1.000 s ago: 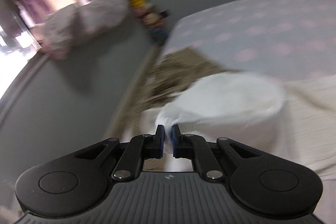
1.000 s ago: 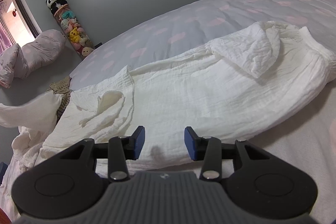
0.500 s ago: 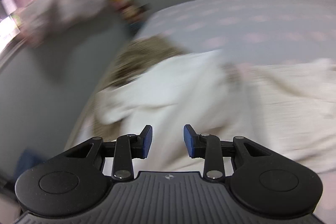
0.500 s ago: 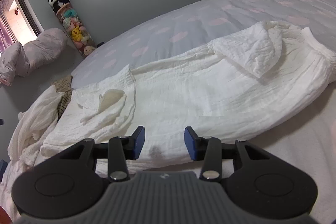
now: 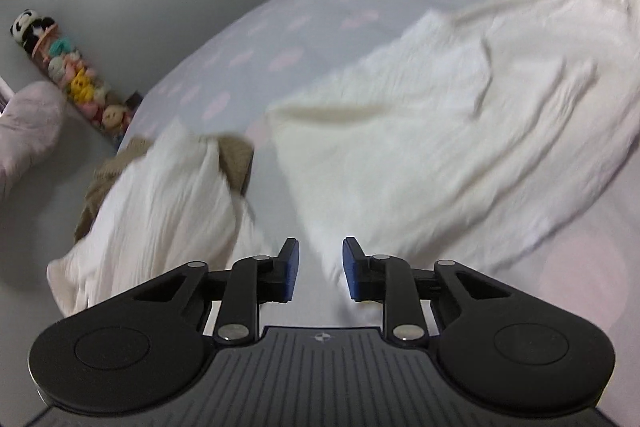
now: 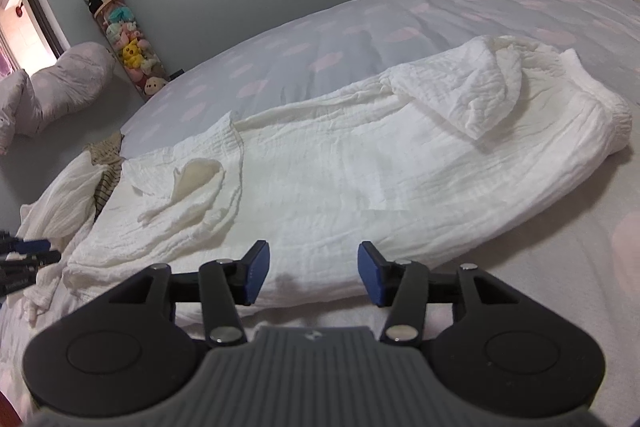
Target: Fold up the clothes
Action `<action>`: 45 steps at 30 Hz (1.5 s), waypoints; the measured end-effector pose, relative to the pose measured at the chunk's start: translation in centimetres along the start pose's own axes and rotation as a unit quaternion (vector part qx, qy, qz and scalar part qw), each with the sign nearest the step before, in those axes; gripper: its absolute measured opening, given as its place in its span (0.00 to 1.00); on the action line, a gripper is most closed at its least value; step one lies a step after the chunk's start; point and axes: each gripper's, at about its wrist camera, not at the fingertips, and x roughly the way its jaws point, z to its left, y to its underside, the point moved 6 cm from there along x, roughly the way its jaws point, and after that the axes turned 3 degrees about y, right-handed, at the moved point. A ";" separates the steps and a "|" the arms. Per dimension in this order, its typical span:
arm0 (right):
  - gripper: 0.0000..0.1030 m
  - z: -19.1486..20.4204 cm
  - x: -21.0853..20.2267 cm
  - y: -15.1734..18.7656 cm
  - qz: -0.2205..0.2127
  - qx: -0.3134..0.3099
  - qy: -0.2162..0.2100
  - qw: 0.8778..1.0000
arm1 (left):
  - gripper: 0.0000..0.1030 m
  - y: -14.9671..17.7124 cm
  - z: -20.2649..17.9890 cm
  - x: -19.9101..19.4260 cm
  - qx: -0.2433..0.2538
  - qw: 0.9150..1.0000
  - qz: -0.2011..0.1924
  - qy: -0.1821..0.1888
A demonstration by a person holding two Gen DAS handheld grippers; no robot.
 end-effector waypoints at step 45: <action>0.51 13.0 2.5 -1.7 0.014 -0.332 -0.023 0.943 | 0.06 -0.1 4.1 -0.2 -0.077 0.997 0.017 -0.003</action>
